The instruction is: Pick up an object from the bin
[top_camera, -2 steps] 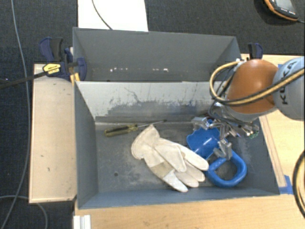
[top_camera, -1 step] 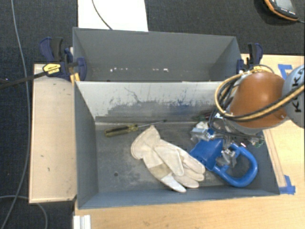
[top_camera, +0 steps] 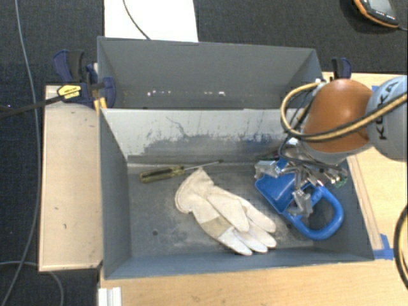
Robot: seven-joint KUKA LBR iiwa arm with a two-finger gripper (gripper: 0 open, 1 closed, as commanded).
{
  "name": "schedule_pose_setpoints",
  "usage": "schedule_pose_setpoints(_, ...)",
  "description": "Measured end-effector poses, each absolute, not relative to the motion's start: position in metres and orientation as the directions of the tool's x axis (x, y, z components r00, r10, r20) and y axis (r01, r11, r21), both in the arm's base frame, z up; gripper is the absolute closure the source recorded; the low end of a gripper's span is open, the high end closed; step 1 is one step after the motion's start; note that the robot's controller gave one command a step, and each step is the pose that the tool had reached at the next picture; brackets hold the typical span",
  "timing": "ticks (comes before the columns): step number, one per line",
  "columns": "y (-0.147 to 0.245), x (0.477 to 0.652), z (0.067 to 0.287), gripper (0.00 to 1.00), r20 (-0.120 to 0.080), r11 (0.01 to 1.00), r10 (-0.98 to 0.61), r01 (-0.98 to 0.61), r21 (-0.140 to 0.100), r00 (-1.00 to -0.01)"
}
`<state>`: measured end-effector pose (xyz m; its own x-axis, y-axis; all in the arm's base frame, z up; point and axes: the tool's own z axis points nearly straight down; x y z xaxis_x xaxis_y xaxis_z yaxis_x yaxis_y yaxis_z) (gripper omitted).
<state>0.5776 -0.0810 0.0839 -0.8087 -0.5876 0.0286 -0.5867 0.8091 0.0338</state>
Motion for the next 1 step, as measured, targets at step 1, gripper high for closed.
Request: schedule_pose_setpoints(1,-0.0656,0.5384,0.0792,1.0,-0.028,0.887,-0.462,-0.462,-0.008,-0.887)
